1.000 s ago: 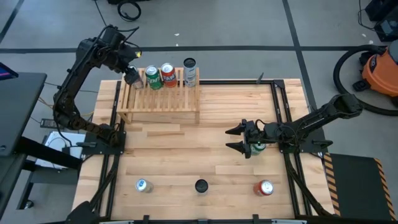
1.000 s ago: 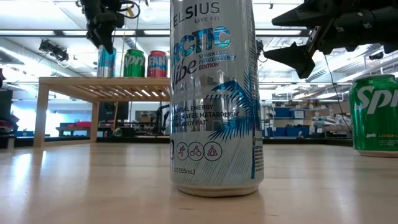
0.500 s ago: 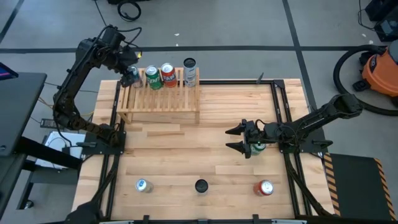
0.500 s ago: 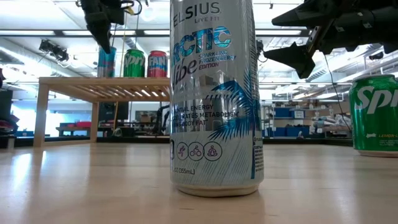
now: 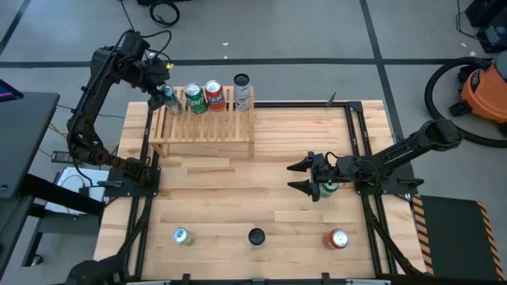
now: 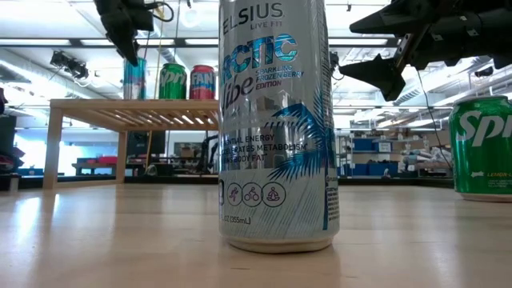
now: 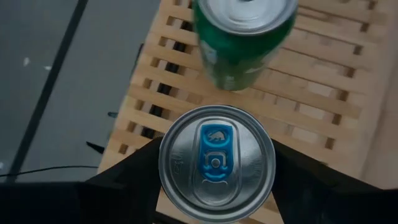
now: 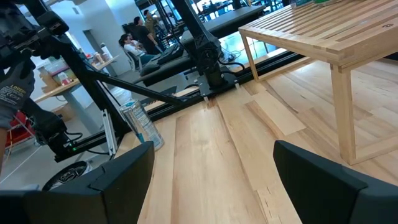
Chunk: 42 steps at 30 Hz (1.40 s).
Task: Place canned beverage on shelf
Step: Put the top blue soda can on the shelf
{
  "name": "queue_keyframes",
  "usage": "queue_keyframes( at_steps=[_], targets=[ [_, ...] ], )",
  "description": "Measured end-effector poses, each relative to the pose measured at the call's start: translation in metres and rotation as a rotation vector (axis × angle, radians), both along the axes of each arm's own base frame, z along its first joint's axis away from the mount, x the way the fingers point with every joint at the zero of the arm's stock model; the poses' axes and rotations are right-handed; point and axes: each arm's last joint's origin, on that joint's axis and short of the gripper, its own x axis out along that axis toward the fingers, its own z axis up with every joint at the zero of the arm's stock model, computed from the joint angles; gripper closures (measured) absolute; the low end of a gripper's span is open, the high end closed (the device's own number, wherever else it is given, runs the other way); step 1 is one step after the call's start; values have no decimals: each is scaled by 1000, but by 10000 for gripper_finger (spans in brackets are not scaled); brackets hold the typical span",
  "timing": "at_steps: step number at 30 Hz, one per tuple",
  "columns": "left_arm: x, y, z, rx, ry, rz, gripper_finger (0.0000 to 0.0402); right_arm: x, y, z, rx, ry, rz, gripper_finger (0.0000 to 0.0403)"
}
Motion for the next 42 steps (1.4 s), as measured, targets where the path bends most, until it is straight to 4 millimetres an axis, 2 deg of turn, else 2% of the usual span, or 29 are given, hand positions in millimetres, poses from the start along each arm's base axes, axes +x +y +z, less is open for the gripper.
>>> queue_keyframes(
  at_steps=[35,42],
  targets=[
    [0,-1,0,9,17,-45,149,0,0,0,0,0,0,64],
    [-1,0,0,21,42,-32,107,0,0,0,0,0,0,64]
  ],
)
